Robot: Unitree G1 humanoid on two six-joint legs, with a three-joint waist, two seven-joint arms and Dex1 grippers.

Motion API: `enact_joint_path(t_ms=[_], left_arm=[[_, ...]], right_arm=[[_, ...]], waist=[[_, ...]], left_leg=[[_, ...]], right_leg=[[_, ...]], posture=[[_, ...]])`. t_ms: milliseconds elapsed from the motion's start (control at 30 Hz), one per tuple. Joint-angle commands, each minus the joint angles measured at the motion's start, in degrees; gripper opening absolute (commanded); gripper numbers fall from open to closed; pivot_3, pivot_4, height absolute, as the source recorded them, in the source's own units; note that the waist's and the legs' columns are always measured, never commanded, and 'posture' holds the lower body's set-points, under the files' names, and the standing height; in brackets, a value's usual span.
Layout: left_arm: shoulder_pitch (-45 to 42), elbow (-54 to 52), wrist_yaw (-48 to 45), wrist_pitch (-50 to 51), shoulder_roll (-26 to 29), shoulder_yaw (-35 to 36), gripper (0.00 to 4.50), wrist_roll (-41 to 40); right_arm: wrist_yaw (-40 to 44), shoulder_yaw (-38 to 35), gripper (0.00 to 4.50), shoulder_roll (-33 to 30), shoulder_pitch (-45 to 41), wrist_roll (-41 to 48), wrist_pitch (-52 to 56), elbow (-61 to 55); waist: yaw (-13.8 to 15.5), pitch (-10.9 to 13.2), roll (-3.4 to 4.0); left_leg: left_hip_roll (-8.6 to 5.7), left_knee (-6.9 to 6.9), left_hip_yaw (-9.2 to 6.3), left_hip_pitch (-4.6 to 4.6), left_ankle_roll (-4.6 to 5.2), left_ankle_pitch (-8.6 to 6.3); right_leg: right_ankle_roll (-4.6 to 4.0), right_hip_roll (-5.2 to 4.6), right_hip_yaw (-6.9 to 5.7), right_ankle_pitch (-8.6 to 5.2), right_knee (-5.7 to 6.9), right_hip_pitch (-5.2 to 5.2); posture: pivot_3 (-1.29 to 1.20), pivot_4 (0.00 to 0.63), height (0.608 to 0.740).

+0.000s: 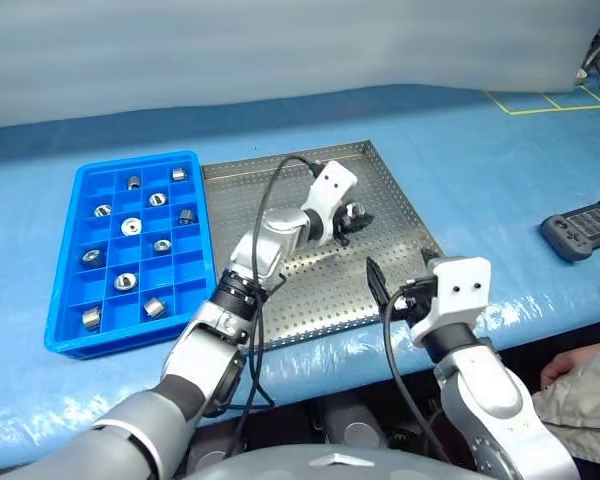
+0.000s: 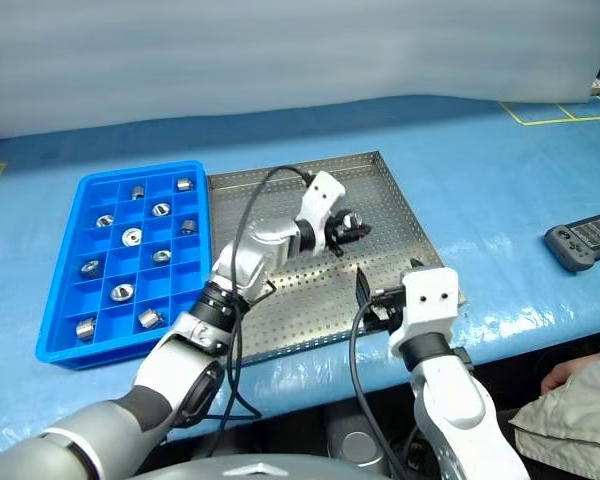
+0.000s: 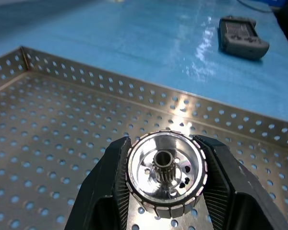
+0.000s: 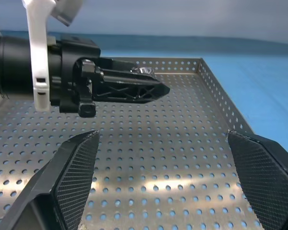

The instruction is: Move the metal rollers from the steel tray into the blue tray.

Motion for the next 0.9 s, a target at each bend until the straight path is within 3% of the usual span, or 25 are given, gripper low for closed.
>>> enact_joint_path(t_ms=[33, 300, 533, 900], left_arm=[[1.78, -8.41, -0.66, 1.63, 3.75, 1.96, 1.75, -1.39], [7.73, -20.99, 1.15, 5.08, 13.55, 5.67, 1.75, -2.07], [14.97, -28.77, 6.7, 6.98, 18.01, 6.33, 1.75, 0.74], [22.72, -38.92, 13.31, 15.19, 17.63, 9.71, 1.75, -0.56]], right_arm=[[1.75, 0.77, 4.5, -0.15, -3.21, 0.94, 0.64, 0.44], [4.43, 2.8, 4.5, -0.21, -7.38, 2.13, 1.96, 2.87], [5.85, 4.98, 4.5, 0.11, -9.65, 2.26, 1.6, 5.16], [7.13, 7.56, 4.5, 0.7, -10.66, 2.36, 0.89, 6.6]], waist=[[0.54, -0.01, 0.01], [5.23, 0.0, 0.01], [7.78, 0.0, 0.0], [8.85, 0.01, -0.01]], left_leg=[[0.0, -0.01, 0.01, 0.01, 0.0, 0.0], [0.0, -0.06, 0.09, -0.04, 0.0, 0.0], [-0.01, -0.03, 0.15, -0.04, 0.01, 0.0], [0.0, 0.0, 0.14, -0.03, 0.01, 0.0]], right_leg=[[0.0, 0.0, 0.02, 0.0, 0.01, 0.0], [-0.01, -0.02, 0.1, 0.0, 0.0, -0.09], [0.02, -0.05, 0.1, 0.01, -0.02, -0.08], [0.01, -0.05, 0.05, 0.01, -0.02, -0.06]], posture=[[-0.09, 0.15, 0.74], [-0.02, 0.15, 0.74], [0.01, 0.15, 0.74], [0.05, 0.15, 0.74]])
